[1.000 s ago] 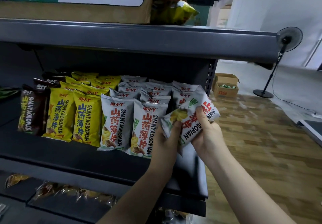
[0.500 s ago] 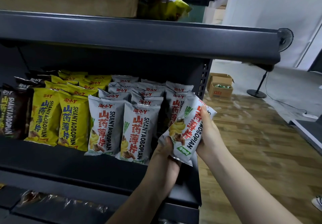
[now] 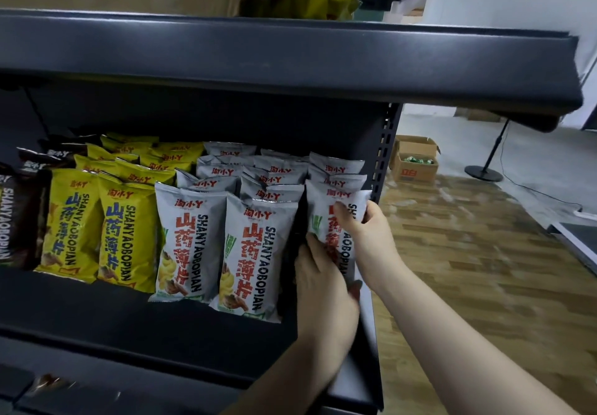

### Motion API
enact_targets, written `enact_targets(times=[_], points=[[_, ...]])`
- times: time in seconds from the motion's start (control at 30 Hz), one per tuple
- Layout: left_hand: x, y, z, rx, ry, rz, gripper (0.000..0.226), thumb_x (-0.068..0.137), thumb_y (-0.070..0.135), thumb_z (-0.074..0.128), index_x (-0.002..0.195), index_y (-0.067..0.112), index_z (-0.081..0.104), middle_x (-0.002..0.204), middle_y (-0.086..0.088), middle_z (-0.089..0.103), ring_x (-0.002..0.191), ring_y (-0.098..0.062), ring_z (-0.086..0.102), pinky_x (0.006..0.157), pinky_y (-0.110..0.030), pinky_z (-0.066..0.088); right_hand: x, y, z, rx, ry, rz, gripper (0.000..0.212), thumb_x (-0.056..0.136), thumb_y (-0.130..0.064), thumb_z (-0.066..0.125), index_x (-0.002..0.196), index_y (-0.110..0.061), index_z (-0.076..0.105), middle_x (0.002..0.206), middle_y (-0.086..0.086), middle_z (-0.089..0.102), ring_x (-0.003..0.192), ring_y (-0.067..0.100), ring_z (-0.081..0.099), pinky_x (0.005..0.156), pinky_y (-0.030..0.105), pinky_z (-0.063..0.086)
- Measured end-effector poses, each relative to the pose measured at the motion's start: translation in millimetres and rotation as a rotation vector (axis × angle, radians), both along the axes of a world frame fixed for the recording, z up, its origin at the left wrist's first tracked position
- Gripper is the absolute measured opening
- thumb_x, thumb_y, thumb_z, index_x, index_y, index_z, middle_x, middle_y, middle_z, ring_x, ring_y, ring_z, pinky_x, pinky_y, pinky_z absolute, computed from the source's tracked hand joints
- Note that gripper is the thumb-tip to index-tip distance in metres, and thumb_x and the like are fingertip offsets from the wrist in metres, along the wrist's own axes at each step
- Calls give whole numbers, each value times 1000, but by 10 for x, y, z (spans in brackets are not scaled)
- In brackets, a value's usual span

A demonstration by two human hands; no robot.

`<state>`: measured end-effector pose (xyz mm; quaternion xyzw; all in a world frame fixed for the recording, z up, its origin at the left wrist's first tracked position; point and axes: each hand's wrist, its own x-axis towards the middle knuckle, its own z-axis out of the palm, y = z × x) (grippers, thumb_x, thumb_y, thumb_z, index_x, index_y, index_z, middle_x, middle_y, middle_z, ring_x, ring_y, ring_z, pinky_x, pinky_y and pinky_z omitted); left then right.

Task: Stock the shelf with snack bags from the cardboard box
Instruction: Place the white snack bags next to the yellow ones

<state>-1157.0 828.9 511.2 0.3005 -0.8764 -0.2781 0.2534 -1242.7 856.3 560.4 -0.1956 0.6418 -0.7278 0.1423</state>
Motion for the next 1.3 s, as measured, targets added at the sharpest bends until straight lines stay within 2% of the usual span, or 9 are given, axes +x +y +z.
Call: enact_targets(times=[0.07,0.17,0.3,0.43,0.63,0.8,0.93,1.1,1.3], points=[[-193,-66,-56,-108,31,111,95,67,34,76,137,-7,26,124,-22,54,112,-29,59,93,-30,49,-13,-82,-66,0,39,-67,26,87,-22,69,108,-15,55,109,8,67,102,24,65,94,52,50],[-412,-141,-139,-219,47,168,69,66,33,66,120,-3,41,91,-11,66,75,-20,69,63,-23,54,-12,-152,-118,-53,83,-91,25,85,-28,70,104,-25,54,110,7,66,105,24,63,94,53,49],[-431,-163,-98,-114,62,132,77,75,40,66,134,-1,38,113,-12,60,100,-23,66,77,-29,55,-77,-111,-253,168,148,-161,65,76,-49,72,130,-24,44,128,1,48,118,15,46,99,37,42],[-456,-226,-137,-119,114,194,63,89,40,41,141,6,33,120,-12,59,106,-26,63,82,-36,52,-75,-39,-364,247,93,38,42,89,-41,62,119,-13,50,89,-6,60,63,6,52,48,13,41],[-488,-299,-200,-69,57,196,52,86,37,49,126,5,46,103,-10,66,92,-26,68,74,-37,54,-67,-18,-389,352,220,61,38,87,-41,64,120,-32,46,101,-29,56,90,-15,52,83,17,40],[-529,-266,-197,-62,-11,240,47,76,35,64,110,2,59,84,-8,67,70,-22,69,55,-29,53,-45,-31,-422,397,278,35,39,89,-46,59,123,-29,50,104,-26,57,102,1,54,85,23,40],[-518,-288,-248,-177,-17,219,51,84,31,35,112,-1,63,84,-9,67,67,-19,68,56,-27,53,-39,-38,-432,390,315,4,26,90,-37,60,113,-26,55,99,-23,61,96,1,57,73,7,40],[-464,-307,-307,-253,-50,172,42,84,27,34,94,1,67,72,-7,65,56,-16,65,51,-22,49,59,-86,-492,331,355,-69,34,89,-32,63,120,-23,52,116,-10,63,107,6,57,89,27,45],[-424,-286,-289,-189,11,123,37,73,28,71,98,2,63,74,-5,67,59,-16,68,50,-22,51,31,-69,-472,430,432,-76,36,90,-39,60,120,-22,51,117,-8,61,110,14,56,87,32,45]])
